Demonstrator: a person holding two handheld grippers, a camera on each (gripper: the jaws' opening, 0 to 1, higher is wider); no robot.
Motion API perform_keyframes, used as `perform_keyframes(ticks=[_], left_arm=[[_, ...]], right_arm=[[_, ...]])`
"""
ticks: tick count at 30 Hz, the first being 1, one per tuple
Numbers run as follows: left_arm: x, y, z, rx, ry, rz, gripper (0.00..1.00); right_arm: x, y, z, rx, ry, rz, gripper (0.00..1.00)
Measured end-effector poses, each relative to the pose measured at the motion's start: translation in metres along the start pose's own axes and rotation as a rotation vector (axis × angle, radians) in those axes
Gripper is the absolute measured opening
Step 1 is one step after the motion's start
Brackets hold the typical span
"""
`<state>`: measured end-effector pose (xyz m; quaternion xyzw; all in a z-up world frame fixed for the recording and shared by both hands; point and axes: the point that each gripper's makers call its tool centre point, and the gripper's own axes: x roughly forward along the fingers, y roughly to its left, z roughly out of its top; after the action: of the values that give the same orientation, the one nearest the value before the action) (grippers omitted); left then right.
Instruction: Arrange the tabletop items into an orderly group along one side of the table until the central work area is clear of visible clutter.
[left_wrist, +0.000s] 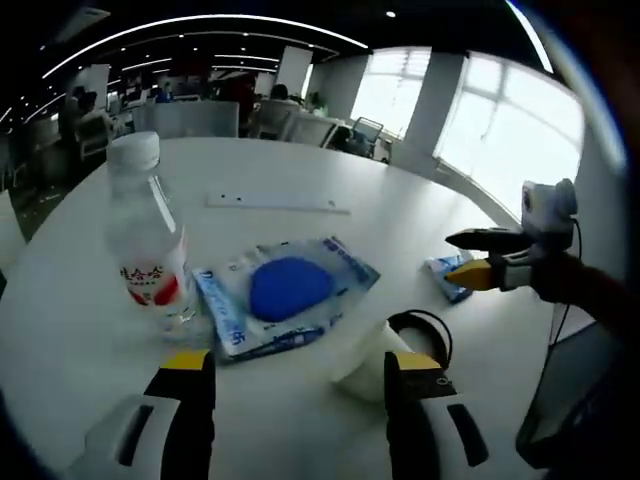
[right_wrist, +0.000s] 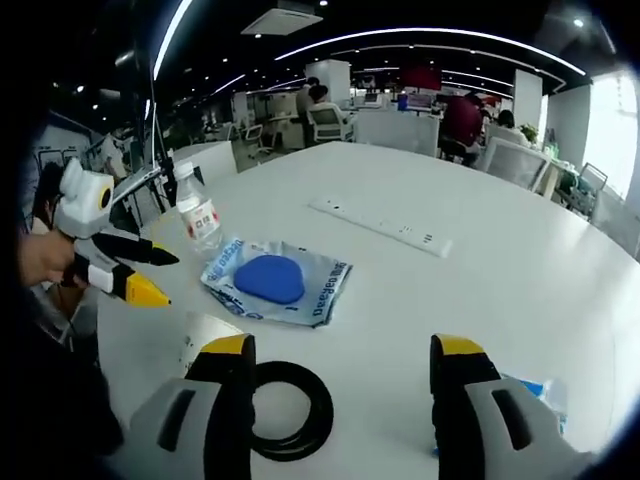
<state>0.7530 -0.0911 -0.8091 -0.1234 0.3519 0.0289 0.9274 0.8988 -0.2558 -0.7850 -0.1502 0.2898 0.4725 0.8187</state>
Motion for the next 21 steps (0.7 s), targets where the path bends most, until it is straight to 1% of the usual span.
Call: perform_keyframes(ticks=[4,11,13,15,19,21], left_arm=[[0.002,0.004,-0.002,-0.018,0.002,0.005,0.65],[0.006,0.011,-0.001,-0.051,-0.007,0.023,0.62],[0.007,0.015,-0.002,-0.064,-0.008,0.040,0.61],[0.009,0.017,-0.002,-0.087,-0.014,0.035,0.59],[0.013,0.022,-0.006,-0.095,-0.012,0.050,0.57],[0.015,0.024,-0.006,-0.110,-0.010,0.050,0.57]], right_arm=[[0.003,0.001,-0.002,0.001,0.007,0.006,0.66],[0.013,0.000,-0.006,0.011,0.025,0.020,0.64],[0.014,0.001,-0.007,0.016,0.032,0.027,0.63],[0.016,0.003,-0.007,0.019,0.036,0.032,0.62],[0.024,0.004,-0.011,0.031,0.041,0.042,0.60],[0.024,0.005,-0.013,0.033,0.044,0.045,0.59]])
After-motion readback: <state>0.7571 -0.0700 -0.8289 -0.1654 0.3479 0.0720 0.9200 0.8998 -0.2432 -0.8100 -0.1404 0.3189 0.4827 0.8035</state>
